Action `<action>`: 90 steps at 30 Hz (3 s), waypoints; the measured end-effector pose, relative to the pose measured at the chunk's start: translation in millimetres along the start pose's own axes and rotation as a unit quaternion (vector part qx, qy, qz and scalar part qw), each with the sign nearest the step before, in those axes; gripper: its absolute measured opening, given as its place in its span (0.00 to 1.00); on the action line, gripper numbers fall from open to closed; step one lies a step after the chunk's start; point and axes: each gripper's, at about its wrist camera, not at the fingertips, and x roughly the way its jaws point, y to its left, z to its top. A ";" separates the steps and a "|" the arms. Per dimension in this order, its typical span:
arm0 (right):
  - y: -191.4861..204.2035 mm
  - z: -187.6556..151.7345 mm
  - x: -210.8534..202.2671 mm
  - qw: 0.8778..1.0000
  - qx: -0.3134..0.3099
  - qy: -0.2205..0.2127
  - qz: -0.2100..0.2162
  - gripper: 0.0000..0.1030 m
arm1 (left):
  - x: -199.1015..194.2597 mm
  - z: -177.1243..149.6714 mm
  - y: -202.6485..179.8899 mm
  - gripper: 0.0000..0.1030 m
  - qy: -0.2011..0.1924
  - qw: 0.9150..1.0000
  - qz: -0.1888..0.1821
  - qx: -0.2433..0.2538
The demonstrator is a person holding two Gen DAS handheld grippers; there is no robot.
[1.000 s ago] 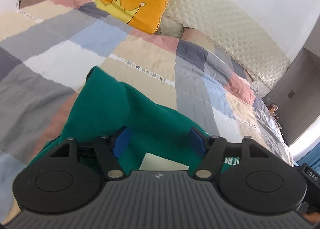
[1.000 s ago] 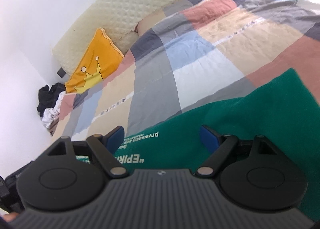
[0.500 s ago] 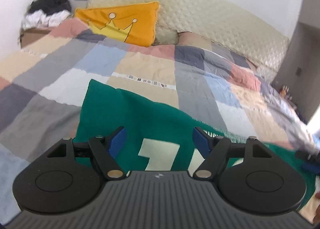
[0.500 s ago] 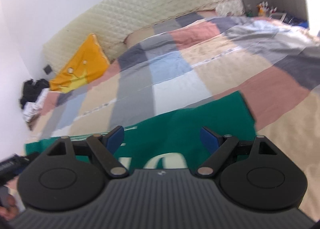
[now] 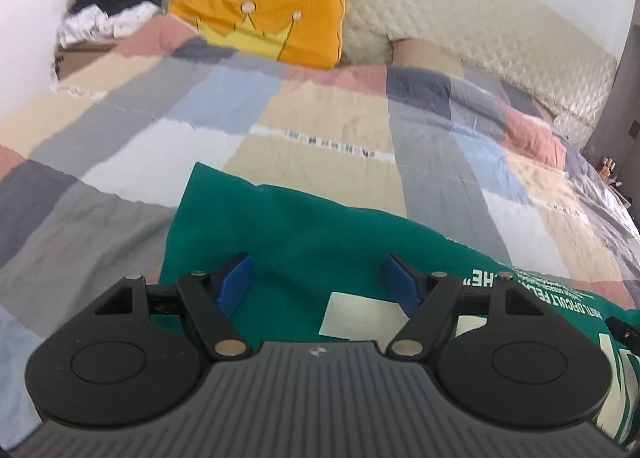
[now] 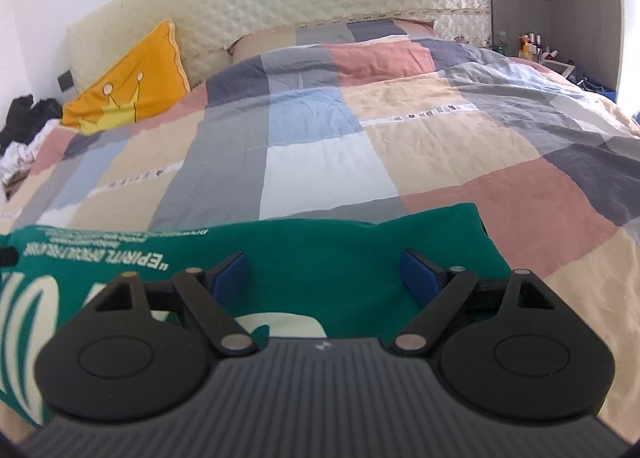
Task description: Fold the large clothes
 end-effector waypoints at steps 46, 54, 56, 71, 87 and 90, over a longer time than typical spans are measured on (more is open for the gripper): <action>25.6 -52.1 -126.9 0.984 0.146 -0.001 0.100 0.83 | -145.1 -94.8 -23.4 0.78 -0.005 0.993 -0.121 0.017; 21.9 -73.1 -99.2 0.963 0.215 0.084 0.136 0.84 | -123.7 -103.0 -14.6 0.82 0.045 0.990 -0.128 -0.025; 20.8 -77.4 -94.5 0.961 0.225 0.094 0.134 0.84 | -118.8 -102.8 -12.3 0.83 0.052 0.990 -0.124 -0.034; -10.3 -105.6 -64.4 0.882 0.417 0.112 0.191 1.00 | -86.1 -106.2 23.7 0.94 0.108 0.965 -0.161 -0.175; -16.2 -116.7 -19.4 0.799 0.552 0.074 0.226 1.00 | -20.5 -128.2 76.3 0.99 0.157 0.871 -0.215 -0.413; -18.2 -116.3 -21.8 0.792 0.557 0.058 0.241 1.00 | -11.8 -128.0 81.7 0.99 0.142 0.862 -0.213 -0.438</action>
